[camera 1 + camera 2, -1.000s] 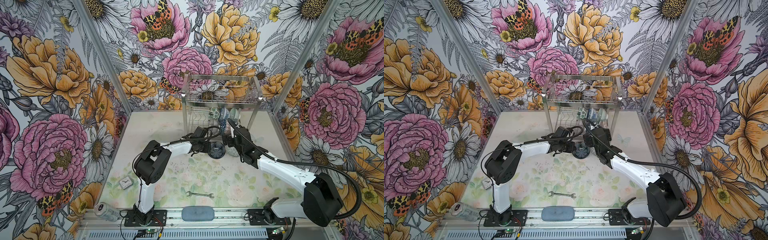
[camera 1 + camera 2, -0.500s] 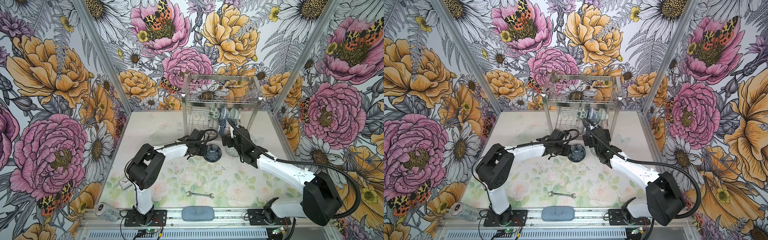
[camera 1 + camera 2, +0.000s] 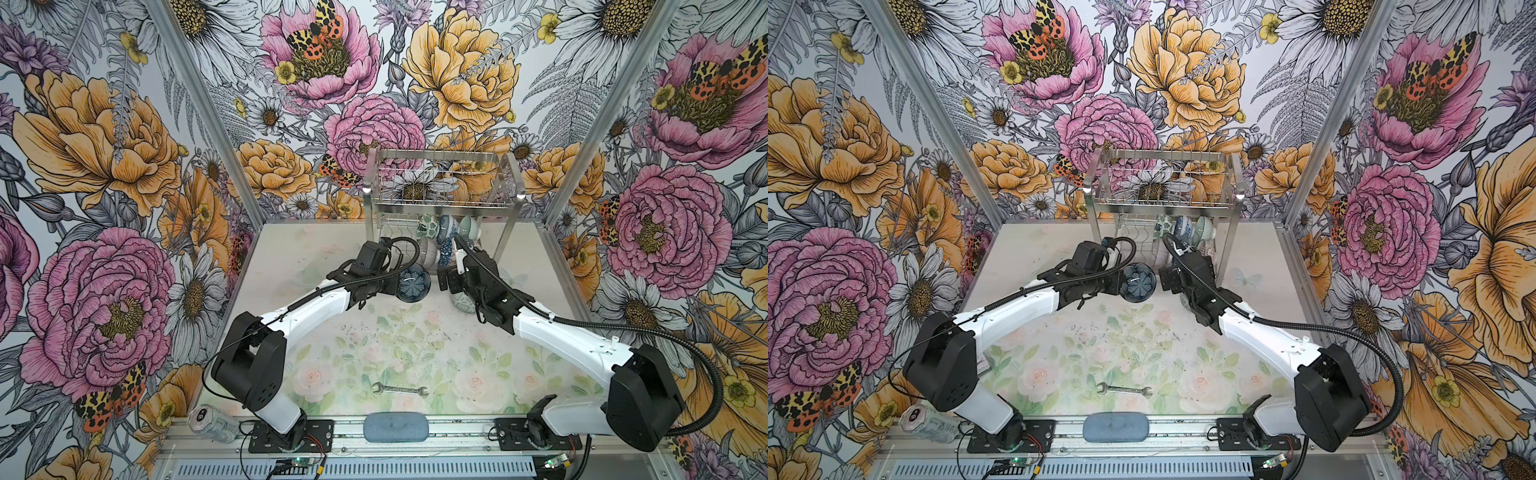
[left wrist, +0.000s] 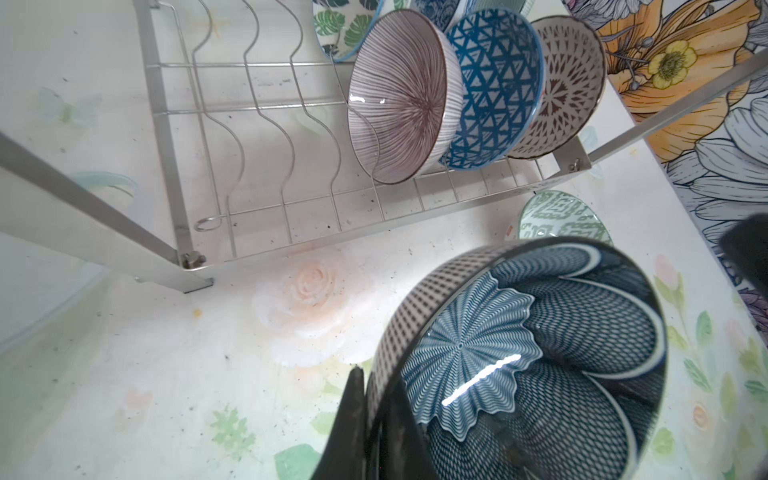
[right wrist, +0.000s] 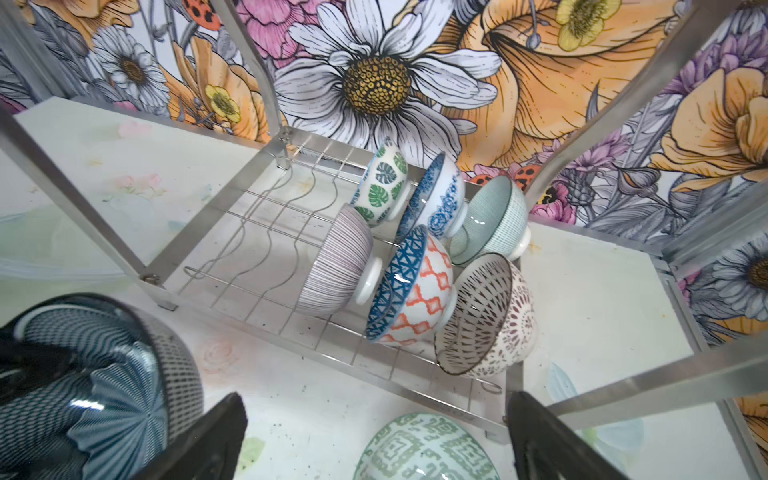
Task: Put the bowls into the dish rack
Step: 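Lift the flower bowl with the left gripper while the right gripper reaches its rim, then close the right gripper on the flower bowl rim while the left gripper holds it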
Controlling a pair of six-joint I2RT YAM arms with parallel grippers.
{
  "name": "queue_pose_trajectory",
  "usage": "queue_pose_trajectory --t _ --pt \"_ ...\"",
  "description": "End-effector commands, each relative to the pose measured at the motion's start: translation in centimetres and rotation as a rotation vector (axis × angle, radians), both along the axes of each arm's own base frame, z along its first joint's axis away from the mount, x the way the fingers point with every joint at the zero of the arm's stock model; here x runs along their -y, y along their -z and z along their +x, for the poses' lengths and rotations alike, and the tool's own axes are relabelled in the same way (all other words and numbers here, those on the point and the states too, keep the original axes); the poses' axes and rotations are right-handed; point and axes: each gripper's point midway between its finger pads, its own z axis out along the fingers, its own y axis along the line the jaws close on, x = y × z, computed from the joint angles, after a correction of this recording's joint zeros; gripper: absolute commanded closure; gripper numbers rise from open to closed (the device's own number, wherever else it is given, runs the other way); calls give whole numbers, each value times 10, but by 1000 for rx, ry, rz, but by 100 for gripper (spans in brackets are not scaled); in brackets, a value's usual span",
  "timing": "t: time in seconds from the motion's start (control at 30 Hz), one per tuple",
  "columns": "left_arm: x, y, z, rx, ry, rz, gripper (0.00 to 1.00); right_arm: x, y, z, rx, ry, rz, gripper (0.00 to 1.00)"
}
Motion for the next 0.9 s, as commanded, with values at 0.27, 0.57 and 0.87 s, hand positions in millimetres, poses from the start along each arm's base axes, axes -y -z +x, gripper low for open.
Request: queue_pose_trajectory --t 0.27,0.57,0.87 --pt "-12 -62 26 173 -44 -49 100 -57 -33 -17 20 -135 86 0" --pt "-11 -84 28 222 -49 -83 100 -83 -22 -19 -27 -184 130 0" --pt "-11 -96 26 247 -48 -103 100 -97 -5 -13 -68 -190 171 0"
